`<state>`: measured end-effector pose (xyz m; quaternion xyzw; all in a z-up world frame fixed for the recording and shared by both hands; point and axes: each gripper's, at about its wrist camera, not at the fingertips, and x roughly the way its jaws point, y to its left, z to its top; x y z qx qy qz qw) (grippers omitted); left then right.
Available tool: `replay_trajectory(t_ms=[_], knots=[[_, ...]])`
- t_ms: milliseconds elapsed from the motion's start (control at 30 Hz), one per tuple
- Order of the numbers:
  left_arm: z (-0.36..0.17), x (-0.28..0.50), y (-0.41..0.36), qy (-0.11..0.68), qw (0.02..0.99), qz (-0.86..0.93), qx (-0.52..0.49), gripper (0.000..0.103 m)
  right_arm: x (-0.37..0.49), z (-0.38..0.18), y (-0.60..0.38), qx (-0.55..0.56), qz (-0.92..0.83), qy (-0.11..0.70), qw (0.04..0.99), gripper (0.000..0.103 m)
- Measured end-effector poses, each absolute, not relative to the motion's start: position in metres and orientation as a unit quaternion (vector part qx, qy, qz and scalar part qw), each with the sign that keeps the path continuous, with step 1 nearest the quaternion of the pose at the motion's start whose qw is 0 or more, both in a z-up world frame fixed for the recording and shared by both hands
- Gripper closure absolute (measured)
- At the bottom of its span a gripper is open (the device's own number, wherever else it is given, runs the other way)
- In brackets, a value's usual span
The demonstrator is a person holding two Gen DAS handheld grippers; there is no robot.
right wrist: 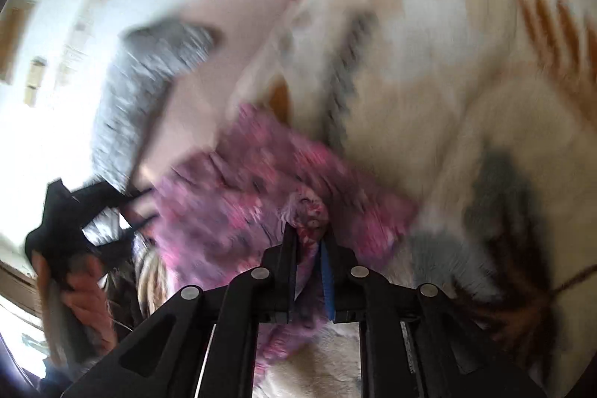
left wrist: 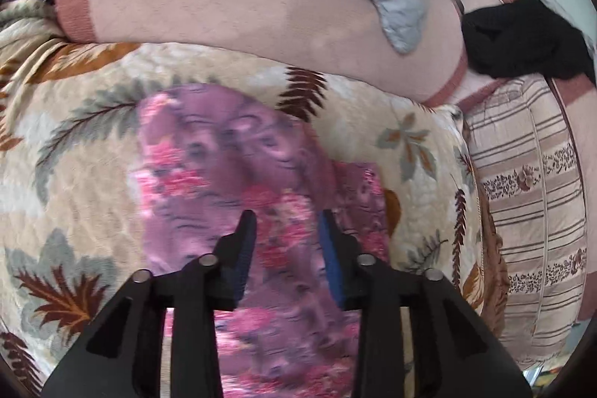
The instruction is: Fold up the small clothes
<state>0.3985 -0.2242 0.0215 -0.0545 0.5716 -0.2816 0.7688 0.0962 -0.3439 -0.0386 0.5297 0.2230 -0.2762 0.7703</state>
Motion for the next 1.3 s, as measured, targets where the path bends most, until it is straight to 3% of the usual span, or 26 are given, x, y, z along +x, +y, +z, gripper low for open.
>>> replay_trajectory(t_ms=[67, 100, 133, 200, 233, 400, 600, 667, 700, 800, 967, 1167, 1233, 1300], knots=[[0.022, 0.4, -0.214, 0.573, 0.767, -0.282, -0.059, 0.068, 0.087, -0.014, -0.34, 0.498, -0.29, 0.182, 0.797, 0.077], [0.022, 0.401, -0.209, 0.575, 0.764, -0.285, -0.063, 0.063, 0.088, 0.0, -0.341, 0.475, -0.279, 0.162, 0.819, 0.068], [0.024, 0.401, -0.206, 0.575, 0.764, -0.284, -0.067, 0.06, 0.094, 0.008, -0.343, 0.458, -0.267, 0.163, 0.832, 0.054], [0.027, 0.402, -0.199, 0.573, 0.764, -0.287, -0.074, 0.054, 0.121, 0.019, -0.352, 0.408, -0.228, 0.179, 0.866, 0.039], [0.028, 0.402, -0.196, 0.571, 0.765, -0.288, -0.074, 0.054, 0.138, 0.019, -0.357, 0.388, -0.203, 0.2, 0.877, 0.038], [0.021, 0.394, -0.172, 0.569, 0.759, -0.304, -0.09, 0.052, 0.234, -0.003, -0.374, 0.309, -0.101, 0.332, 0.886, 0.038], [-0.005, 0.393, -0.144, 0.579, 0.75, -0.3, -0.11, 0.052, 0.29, -0.033, -0.369, 0.29, -0.043, 0.409, 0.864, 0.042], [-0.01, 0.393, -0.138, 0.581, 0.75, -0.296, -0.114, 0.052, 0.295, -0.033, -0.357, 0.261, -0.031, 0.414, 0.872, 0.062], [-0.012, 0.393, -0.135, 0.581, 0.749, -0.296, -0.118, 0.052, 0.296, -0.031, -0.351, 0.235, -0.037, 0.414, 0.878, 0.088], [-0.012, 0.392, -0.127, 0.573, 0.752, -0.296, -0.134, 0.052, 0.28, -0.013, -0.344, 0.201, -0.046, 0.382, 0.901, 0.09], [-0.009, 0.385, -0.133, 0.555, 0.763, -0.303, -0.137, 0.052, 0.238, 0.009, -0.367, 0.243, -0.097, 0.318, 0.911, 0.092], [-0.037, 0.37, -0.167, 0.575, 0.762, -0.286, -0.08, 0.044, 0.237, -0.042, -0.4, 0.265, -0.155, 0.386, 0.87, 0.091], [-0.043, 0.366, -0.171, 0.573, 0.768, -0.277, -0.066, 0.043, 0.235, -0.04, -0.404, 0.284, -0.148, 0.386, 0.865, 0.081], [-0.042, 0.365, -0.168, 0.573, 0.767, -0.279, -0.078, 0.043, 0.232, -0.034, -0.412, 0.322, -0.125, 0.373, 0.861, 0.08]])
